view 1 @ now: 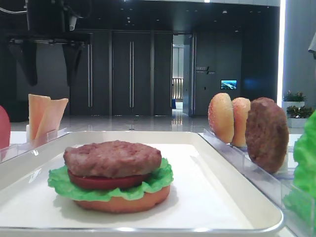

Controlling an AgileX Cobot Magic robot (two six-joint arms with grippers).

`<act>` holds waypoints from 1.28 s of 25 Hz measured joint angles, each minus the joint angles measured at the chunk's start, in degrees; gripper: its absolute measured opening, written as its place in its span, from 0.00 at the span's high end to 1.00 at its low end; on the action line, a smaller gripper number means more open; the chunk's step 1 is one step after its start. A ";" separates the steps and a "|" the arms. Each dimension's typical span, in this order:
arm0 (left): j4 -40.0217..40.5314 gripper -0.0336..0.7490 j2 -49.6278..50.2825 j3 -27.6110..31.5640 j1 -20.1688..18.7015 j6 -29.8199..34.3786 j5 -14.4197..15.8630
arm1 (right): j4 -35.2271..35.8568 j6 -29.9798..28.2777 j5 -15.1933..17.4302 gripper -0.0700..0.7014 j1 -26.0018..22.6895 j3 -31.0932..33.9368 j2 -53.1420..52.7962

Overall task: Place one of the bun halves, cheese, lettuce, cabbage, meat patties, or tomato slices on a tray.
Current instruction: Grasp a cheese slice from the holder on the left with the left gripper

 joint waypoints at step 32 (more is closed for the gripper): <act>-0.94 0.26 5.69 -0.08 -0.04 -0.16 -4.09 | 0.00 -0.06 0.00 0.21 0.00 0.00 0.00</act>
